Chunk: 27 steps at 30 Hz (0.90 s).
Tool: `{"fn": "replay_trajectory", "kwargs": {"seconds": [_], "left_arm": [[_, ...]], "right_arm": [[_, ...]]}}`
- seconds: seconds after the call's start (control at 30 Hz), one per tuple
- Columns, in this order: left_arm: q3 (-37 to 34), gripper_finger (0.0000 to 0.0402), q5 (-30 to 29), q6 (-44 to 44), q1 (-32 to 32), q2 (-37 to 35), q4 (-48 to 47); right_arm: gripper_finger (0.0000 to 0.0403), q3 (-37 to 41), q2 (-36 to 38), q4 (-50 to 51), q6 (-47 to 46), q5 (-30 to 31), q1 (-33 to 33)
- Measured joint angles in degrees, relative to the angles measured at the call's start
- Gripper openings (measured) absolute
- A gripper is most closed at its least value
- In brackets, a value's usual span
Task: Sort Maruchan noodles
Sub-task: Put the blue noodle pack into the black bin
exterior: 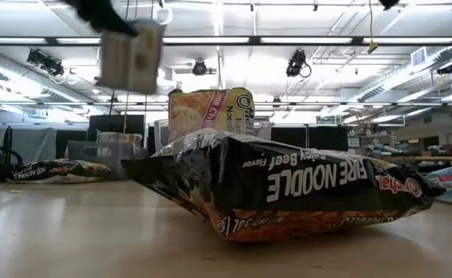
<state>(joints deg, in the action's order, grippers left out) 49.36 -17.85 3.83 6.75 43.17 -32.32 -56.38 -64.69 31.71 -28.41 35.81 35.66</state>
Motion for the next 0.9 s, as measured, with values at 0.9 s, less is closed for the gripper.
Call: {"fn": "replay_trajectory", "kwargs": {"seconds": [0.9], "left_arm": [[-17.9,0.0024,42.7,8.8,55.7,6.3,15.0]], "right_arm": [[0.0156,9.3,-0.1,-16.1,-1.5,0.2,0.1]]}}
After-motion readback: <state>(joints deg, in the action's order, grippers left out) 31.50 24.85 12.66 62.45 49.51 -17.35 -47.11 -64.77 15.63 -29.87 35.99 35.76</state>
